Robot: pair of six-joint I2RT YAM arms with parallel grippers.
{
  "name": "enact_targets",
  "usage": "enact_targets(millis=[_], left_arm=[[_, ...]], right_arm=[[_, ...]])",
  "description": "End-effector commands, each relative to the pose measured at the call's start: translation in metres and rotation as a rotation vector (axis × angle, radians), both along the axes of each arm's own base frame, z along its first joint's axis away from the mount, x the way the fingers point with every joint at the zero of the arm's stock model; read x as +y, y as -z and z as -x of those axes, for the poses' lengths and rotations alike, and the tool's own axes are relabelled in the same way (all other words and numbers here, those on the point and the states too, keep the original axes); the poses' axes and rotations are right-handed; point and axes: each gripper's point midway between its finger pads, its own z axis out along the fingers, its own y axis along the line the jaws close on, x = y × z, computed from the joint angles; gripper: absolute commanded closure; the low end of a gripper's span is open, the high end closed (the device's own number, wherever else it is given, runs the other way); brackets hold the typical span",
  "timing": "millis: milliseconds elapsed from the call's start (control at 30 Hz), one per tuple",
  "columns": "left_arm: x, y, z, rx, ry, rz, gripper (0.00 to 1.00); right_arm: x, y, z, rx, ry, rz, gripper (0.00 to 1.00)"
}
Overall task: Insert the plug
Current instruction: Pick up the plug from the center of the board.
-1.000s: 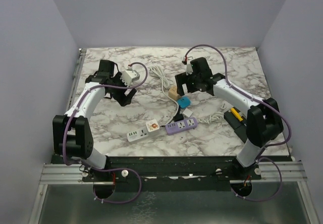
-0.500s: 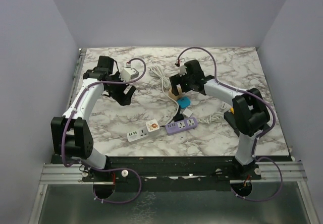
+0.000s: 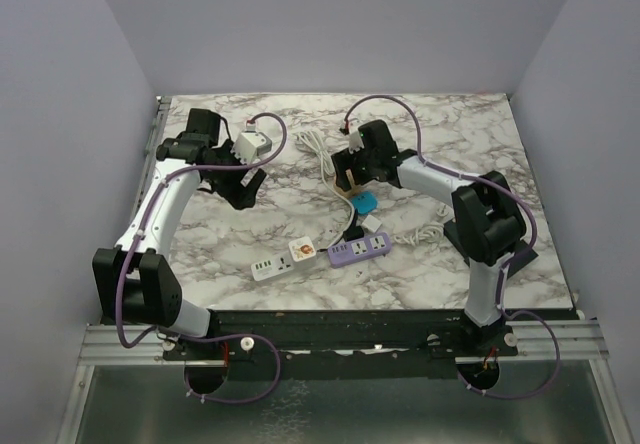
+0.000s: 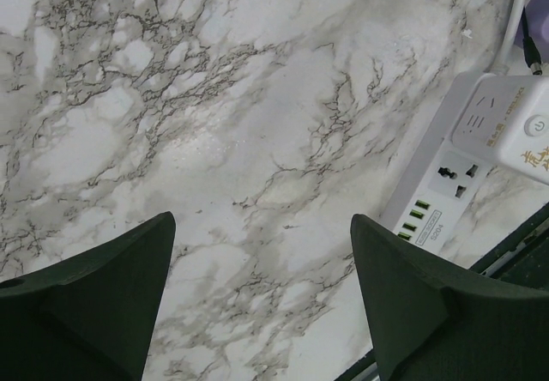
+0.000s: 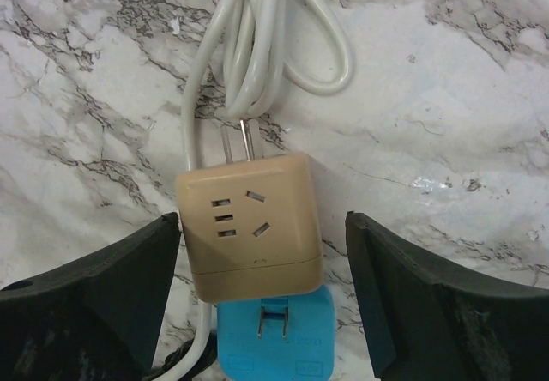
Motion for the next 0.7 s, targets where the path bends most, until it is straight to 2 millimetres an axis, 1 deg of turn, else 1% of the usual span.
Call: enact_targets(millis=[0, 133, 267, 367, 500, 633, 667], left_arm=[[-0.001, -0.019, -0.004, -0.045, -0.008, 0.011, 0.16], [-0.001, -0.017, -0.003, -0.039, -0.012, 0.013, 0.16], [-0.002, -0.021, -0.001, -0.048, -0.014, 0.02, 0.16], [-0.004, -0.027, 0.002, -0.063, -0.007, 0.034, 0.16], [-0.003, -0.031, 0.006, -0.085, 0.001, 0.034, 0.16], [-0.001, -0.032, 0.013, -0.109, 0.027, 0.02, 0.16], [-0.002, -0.035, 0.016, -0.122, 0.042, 0.024, 0.16]], right_arm=[[0.003, 0.006, 0.015, 0.01, -0.032, -0.01, 0.16], [0.001, 0.007, 0.017, 0.001, -0.03, -0.006, 0.15], [0.003, 0.017, 0.017, 0.014, -0.03, 0.02, 0.21], [0.005, 0.018, 0.013, -0.003, -0.015, 0.025, 0.33], [0.006, 0.007, 0.009, -0.05, -0.004, 0.007, 0.46], [0.007, -0.006, 0.004, -0.091, 0.009, -0.004, 0.7], [0.006, -0.015, 0.004, -0.106, 0.015, -0.005, 0.73]])
